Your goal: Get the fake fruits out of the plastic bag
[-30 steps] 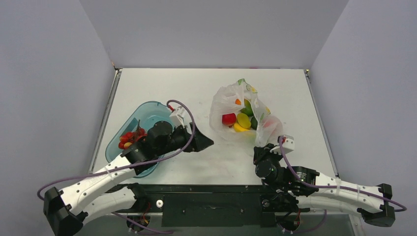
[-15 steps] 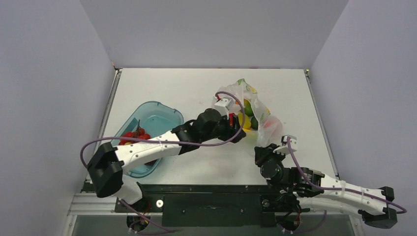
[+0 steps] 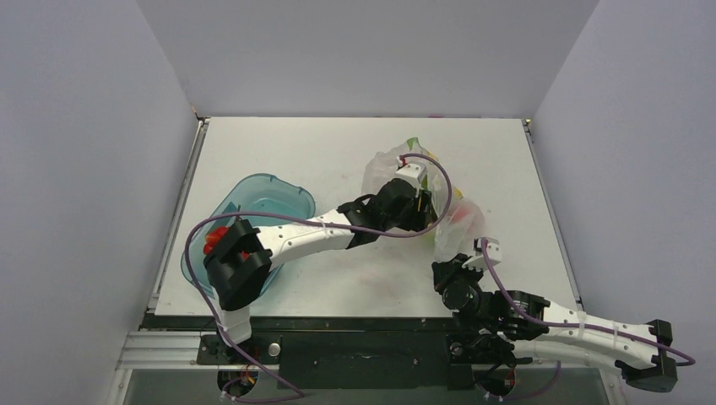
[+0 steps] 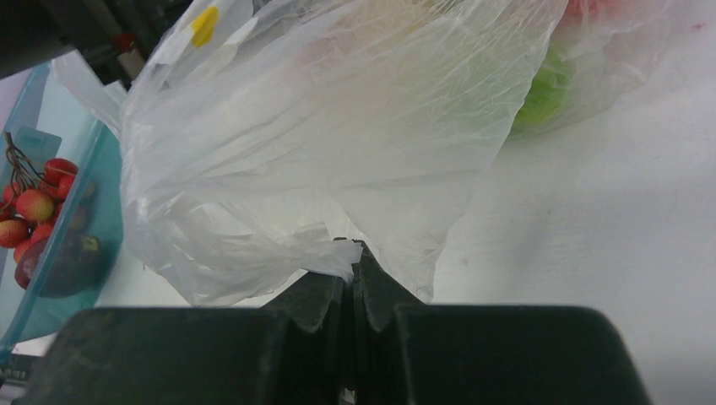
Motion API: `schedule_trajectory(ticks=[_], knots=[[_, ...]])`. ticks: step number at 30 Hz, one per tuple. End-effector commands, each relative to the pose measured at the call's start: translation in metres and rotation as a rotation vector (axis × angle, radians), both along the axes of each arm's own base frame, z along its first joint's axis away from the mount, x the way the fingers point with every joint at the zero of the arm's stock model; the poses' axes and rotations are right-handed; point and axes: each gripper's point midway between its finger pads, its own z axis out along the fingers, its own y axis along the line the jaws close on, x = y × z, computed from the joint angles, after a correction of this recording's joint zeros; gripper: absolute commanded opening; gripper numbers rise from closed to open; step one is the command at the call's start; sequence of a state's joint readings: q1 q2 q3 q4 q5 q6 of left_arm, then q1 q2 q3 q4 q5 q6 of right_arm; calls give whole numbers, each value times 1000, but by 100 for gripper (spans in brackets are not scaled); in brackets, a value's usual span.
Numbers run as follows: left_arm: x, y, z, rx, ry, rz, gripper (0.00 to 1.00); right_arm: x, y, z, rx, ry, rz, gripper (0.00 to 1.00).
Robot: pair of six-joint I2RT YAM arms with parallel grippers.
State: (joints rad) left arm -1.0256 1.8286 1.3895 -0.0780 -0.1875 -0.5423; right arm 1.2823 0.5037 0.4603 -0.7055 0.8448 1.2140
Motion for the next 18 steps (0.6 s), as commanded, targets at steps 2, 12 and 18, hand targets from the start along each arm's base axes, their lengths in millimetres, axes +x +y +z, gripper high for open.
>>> schedule_trajectory(ticks=[2, 12, 18], knots=[[36, 10, 2, 86, -81, 114, 59, -5, 10, -3, 41, 21, 35, 0], [70, 40, -25, 257, -92, 281, 70, -4, 7, 2, 52, 1, 29, 0], [84, 50, -32, 266, -76, 299, 73, -3, 6, 5, 53, -7, 24, 0]])
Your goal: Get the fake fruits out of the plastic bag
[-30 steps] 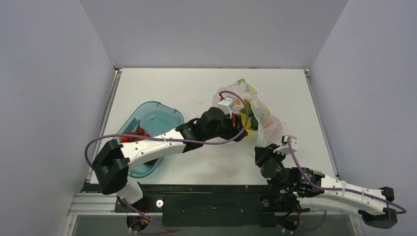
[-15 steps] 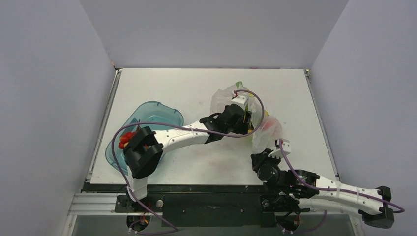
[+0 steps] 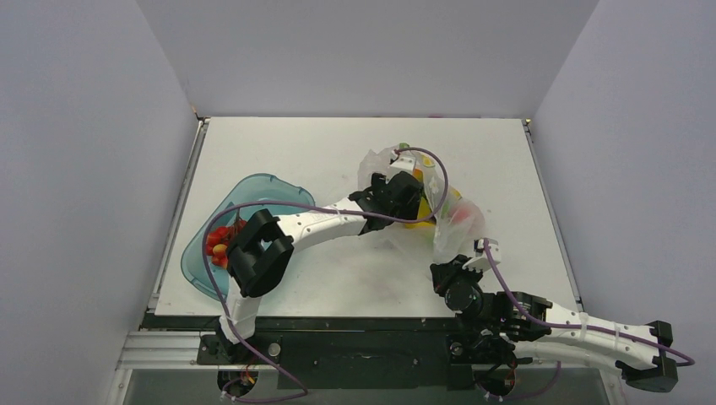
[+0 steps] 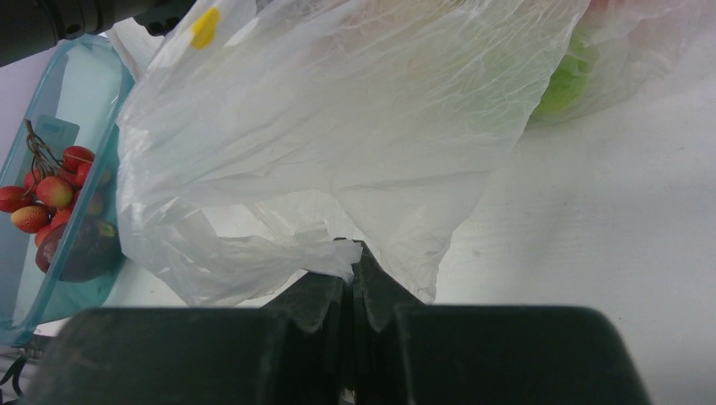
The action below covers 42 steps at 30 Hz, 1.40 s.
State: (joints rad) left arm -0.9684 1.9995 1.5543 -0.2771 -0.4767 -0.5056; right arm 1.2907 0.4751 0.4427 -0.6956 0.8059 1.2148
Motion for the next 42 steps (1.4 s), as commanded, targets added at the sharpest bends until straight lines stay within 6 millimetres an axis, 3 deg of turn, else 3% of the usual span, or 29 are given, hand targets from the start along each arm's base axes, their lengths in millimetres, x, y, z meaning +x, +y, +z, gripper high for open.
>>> schedule_trajectory(ticks=[1, 10, 18, 22, 25, 29, 34, 39, 42], knots=[[22, 4, 13, -23, -28, 23, 72, 3, 1, 9, 26, -26, -14, 0], [42, -1, -7, 39, -17, 19, 70, 4, 1, 10, 8, -30, -20, 0], [47, -8, -34, 87, 18, -11, 69, 5, 0, 13, 10, -38, -24, 0], [45, -9, -40, 104, 29, -33, 53, 6, 0, 12, 9, -38, -25, 0], [45, -10, -29, 90, 19, -40, 36, 5, 0, 11, 7, -36, -25, 0], [39, -12, -9, 46, 13, -63, 28, 6, 0, 13, 6, -38, -25, 0], [20, -14, 20, -33, 28, -123, 23, 7, -2, 14, 10, -46, -33, 0], [-9, -16, 35, -91, 110, -229, 18, 8, -5, 17, 2, -57, -44, 0], [-30, -18, 55, -161, 137, -305, 17, 9, -8, 18, -4, -65, -55, 0]])
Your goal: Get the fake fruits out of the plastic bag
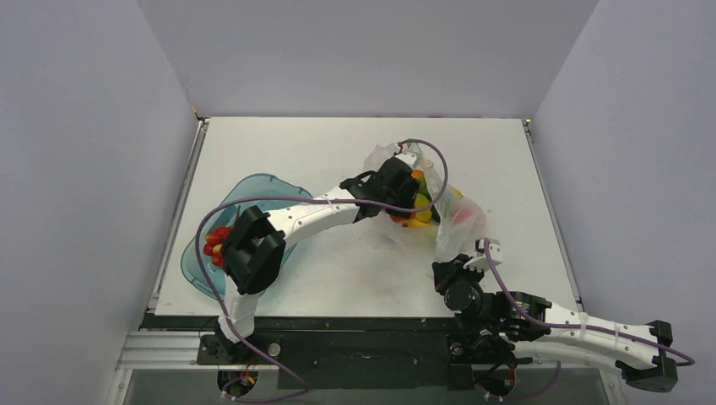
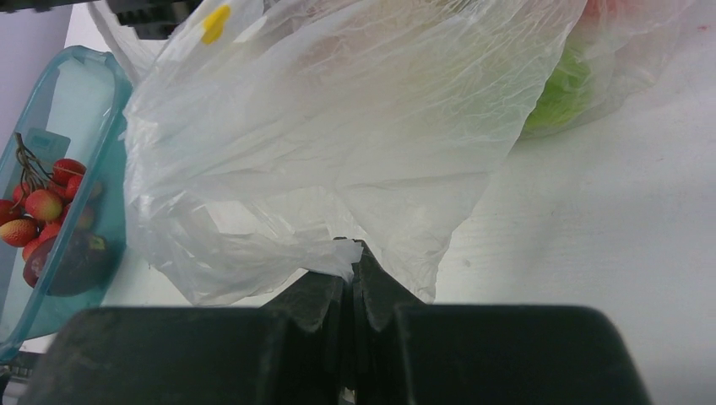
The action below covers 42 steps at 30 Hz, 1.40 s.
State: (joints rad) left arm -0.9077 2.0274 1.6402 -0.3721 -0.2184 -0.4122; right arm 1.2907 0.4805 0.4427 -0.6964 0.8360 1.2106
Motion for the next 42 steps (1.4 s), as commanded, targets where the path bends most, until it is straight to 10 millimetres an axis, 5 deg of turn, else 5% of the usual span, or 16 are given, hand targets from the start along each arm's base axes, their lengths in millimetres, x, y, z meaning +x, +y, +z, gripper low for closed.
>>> schedule_trajectory(ticks=[1, 9, 16, 19, 28, 36, 42], knots=[[-30, -9, 62, -179, 31, -114, 17, 6, -4, 17, 10, -49, -35, 0], [-81, -10, 119, -416, 105, -287, 9, 8, -5, 24, -1, -56, -44, 0], [-117, 27, 151, -494, 55, -355, 1, 11, -6, 28, -24, -65, -58, 0], [-122, 57, 155, -474, 22, -308, 0, 12, -6, 28, -34, -67, -63, 0], [-109, 188, 119, -247, -14, -10, 0, 14, -8, 27, -46, -67, -76, 0], [-85, 312, 83, 30, -71, 454, 0, 15, -9, 26, -49, -65, -82, 0], [-71, 369, 62, 161, -52, 747, 0, 15, -9, 26, -52, -63, -84, 0]])
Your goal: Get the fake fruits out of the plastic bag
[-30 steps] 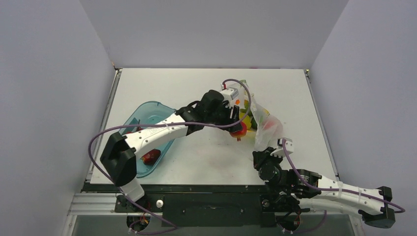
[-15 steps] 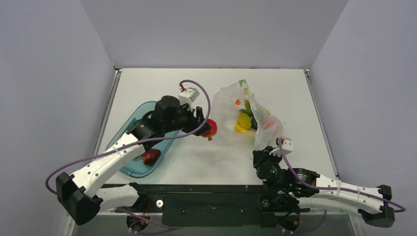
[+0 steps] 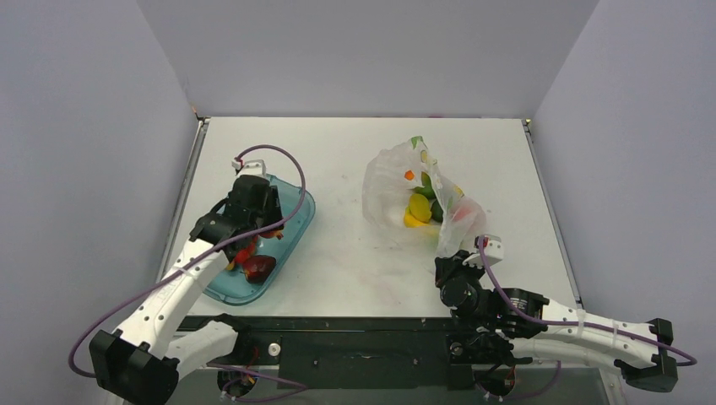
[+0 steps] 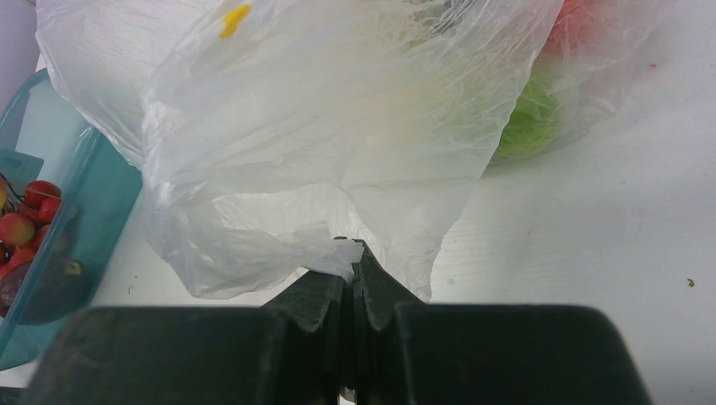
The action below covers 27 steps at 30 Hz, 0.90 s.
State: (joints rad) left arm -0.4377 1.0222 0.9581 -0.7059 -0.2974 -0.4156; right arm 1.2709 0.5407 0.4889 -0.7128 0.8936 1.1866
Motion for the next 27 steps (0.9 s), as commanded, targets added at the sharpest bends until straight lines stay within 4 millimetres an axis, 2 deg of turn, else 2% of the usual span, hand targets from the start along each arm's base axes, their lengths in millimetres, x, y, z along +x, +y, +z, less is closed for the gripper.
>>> schedule_trajectory(ticks=[1, 10, 13, 15, 21, 23, 27], knots=[[12, 44, -10, 111, -3, 228, 0, 6, -1, 16, 9, -31, -30, 0], [19, 34, -72, 136, 191, 201, 0, 6, -2, 16, 11, -31, -34, 0], [19, 30, -84, 137, 232, 182, 1, 6, -2, 16, 11, -30, -32, 0], [17, 26, -92, 130, 261, 163, 8, 6, -2, 16, 8, -29, -31, 0], [5, 20, -111, 119, 349, 133, 18, 6, -2, 16, 7, -30, -33, 0], [0, 19, -117, 113, 377, 127, 24, 6, -3, 16, 6, -31, -34, 0], [-8, 23, -120, 122, 404, 148, 46, 6, -3, 17, 11, -33, -34, 0]])
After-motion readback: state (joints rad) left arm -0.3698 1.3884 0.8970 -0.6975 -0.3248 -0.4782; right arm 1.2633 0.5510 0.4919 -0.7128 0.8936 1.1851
